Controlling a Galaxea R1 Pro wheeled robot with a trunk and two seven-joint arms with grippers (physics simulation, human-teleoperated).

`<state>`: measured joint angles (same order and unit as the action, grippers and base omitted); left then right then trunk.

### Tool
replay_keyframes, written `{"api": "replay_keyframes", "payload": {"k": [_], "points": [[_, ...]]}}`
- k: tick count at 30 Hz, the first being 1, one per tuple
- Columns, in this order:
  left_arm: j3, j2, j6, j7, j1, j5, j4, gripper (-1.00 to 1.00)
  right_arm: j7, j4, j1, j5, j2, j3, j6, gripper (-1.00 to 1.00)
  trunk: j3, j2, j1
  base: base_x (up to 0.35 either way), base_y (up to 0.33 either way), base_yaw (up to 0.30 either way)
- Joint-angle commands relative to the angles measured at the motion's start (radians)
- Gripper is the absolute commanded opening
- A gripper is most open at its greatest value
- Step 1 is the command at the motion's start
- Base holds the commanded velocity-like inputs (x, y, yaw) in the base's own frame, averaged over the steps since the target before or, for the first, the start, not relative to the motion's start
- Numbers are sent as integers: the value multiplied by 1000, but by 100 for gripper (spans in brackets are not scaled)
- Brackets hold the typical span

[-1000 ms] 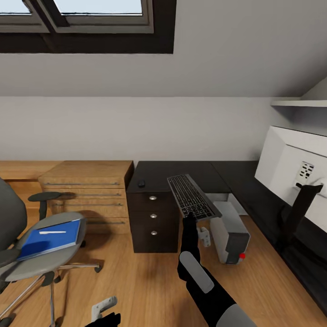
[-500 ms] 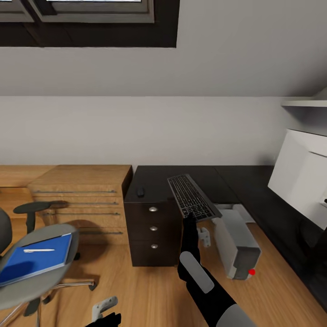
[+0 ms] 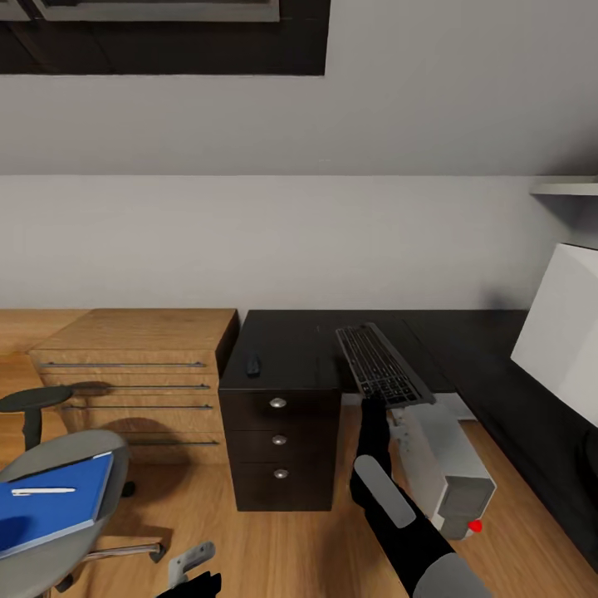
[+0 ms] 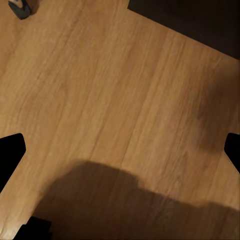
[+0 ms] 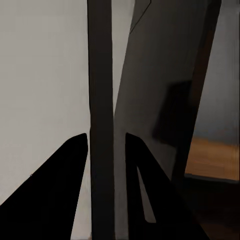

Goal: In the bedroom, organize the workspace by keeping the computer under the desk, ensuring the monitor is on the desk, placing the keyboard on the desk next to the monitor, placing the mouse on the desk next to the keyboard, moving the folder from the swivel chair onto the desk next to the mouse, stacking the notebook on top of the folder with the pen on top of the notebook, and positioning the swivel chair next to the desk.

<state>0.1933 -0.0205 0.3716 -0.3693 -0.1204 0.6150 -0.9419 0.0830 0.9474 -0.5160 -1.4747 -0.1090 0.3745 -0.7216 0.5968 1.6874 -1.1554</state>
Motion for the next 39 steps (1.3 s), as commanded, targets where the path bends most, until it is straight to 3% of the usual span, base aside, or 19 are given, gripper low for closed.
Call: {"api": "replay_keyframes", "payload": {"k": [1, 5, 11, 22, 39], "points": [[5, -2, 1, -10, -1, 10, -2, 100, 7, 1, -1, 15, 0, 9, -3, -100, 1, 1, 0, 8, -8, 0], [5, -2, 1, -10, -1, 9, -2, 100, 8, 1, -1, 13, 1, -63, -1, -100, 1, 1, 0, 3, -3, 0], [5, -2, 1, -11, -1, 10, -2, 100, 8, 1, -1, 13, 0, -95, -1, -100, 1, 1, 0, 0, 0, 0], [5, -2, 1, -11, -1, 11, -2, 100, 8, 1, -1, 13, -3, -101, -1, -100, 1, 1, 0, 202, 0, 0], [6, -1, 1, -11, -1, 9, -2, 100, 5, 1, -1, 15, 0, -101, -4, -100, 1, 1, 0, 12, -79, 0]]}}
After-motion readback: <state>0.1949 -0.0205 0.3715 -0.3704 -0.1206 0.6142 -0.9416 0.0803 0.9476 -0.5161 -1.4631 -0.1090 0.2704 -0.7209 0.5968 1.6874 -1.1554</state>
